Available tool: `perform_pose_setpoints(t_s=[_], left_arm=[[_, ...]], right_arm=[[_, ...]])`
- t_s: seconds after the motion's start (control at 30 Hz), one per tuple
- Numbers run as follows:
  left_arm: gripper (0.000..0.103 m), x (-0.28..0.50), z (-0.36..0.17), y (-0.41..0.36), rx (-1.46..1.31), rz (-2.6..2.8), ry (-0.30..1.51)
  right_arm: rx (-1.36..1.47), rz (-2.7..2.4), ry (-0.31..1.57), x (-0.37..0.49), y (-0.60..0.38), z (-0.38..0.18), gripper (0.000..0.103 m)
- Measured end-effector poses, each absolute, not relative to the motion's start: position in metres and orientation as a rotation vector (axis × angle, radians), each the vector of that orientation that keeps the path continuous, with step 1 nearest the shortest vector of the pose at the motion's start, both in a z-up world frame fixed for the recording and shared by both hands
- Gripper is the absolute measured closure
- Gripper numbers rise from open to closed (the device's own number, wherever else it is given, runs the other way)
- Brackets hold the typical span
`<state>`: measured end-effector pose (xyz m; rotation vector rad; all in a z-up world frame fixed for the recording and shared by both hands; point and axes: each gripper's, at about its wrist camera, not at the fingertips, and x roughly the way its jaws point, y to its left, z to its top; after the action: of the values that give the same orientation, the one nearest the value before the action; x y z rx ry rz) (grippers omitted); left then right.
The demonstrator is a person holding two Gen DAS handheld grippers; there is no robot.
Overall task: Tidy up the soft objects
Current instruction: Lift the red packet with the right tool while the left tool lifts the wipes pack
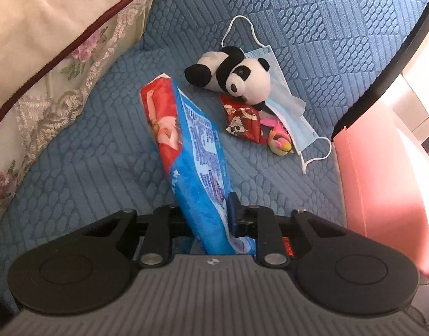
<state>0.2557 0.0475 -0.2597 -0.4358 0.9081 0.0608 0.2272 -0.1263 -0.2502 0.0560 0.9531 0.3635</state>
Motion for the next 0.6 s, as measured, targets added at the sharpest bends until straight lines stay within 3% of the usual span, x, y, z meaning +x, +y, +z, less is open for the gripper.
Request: perform_pose_setpoints(t_s=[0.6], left_arm=[[0.083, 0.242, -0.242, 0.031, -0.339, -0.052, 0.883]], right_arm=[[-0.03, 0.309, 0.923, 0.225, -0.128, -0.233, 0.05]])
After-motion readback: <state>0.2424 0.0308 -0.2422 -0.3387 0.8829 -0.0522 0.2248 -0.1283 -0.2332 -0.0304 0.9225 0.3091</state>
